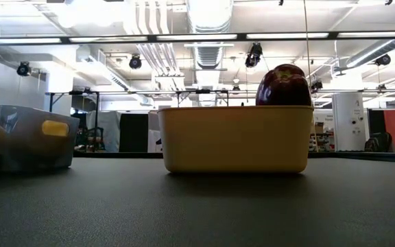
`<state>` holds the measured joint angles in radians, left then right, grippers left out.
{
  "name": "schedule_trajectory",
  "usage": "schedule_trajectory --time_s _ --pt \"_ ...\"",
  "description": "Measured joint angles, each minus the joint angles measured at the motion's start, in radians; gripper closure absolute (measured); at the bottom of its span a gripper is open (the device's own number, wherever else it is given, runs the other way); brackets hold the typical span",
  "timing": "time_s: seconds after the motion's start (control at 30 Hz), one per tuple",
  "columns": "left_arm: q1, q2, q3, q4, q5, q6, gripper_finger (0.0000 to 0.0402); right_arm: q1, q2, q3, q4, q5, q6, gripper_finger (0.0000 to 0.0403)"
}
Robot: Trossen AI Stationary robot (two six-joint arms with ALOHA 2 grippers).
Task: Sort produce into baskets
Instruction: Put the yellow lemon into the bottom black transparent bin
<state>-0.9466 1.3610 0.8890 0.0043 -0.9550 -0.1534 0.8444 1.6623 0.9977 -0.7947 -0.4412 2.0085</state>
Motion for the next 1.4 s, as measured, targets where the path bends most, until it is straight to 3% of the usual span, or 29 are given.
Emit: schedule_trajectory --time_s 0.13,0.33,0.4,0.5,0.63,0.73,0.83,1.0,1.13,1.4 --pt "0.000 0.000 0.000 0.000 0.047 -0.044 0.0029 0.000 0.035 0.005 0.001 0.006 -0.024 0.0145" --pt "0.001 0.011 0.000 -0.006 0.083 -0.025 0.0029 -0.008 0.054 0.109 0.002 0.094 -0.072 0.0216" --pt "0.001 0.011 0.000 -0.003 0.082 -0.010 0.0029 -0.018 0.054 0.165 0.001 0.204 -0.118 0.0216" --pt "0.001 0.012 0.000 -0.002 0.083 -0.002 0.0029 -0.036 0.054 0.255 0.006 0.462 -0.249 0.0216" --pt "0.001 0.012 0.000 -0.036 0.132 -0.107 0.0029 -0.069 0.068 0.347 0.064 0.822 -0.593 0.0210" --pt "0.001 0.017 0.000 -0.061 0.221 -0.230 0.0029 -0.093 0.111 0.386 0.176 0.994 -0.874 0.0194" --pt "0.002 0.045 -0.016 -0.063 0.240 -0.341 0.0029 -0.113 0.181 0.400 0.363 1.105 -1.128 0.0194" --pt "0.001 0.146 -0.037 -0.060 0.241 -0.455 0.0029 -0.154 0.319 0.413 0.647 1.139 -1.377 0.0207" --pt "0.004 0.254 -0.032 -0.019 0.242 -0.429 0.0029 -0.175 0.393 0.452 0.666 1.150 -1.450 0.0202" --pt "0.064 0.438 0.053 0.013 0.232 -0.464 0.0029 -0.211 0.479 0.465 0.672 1.146 -1.434 0.0164"
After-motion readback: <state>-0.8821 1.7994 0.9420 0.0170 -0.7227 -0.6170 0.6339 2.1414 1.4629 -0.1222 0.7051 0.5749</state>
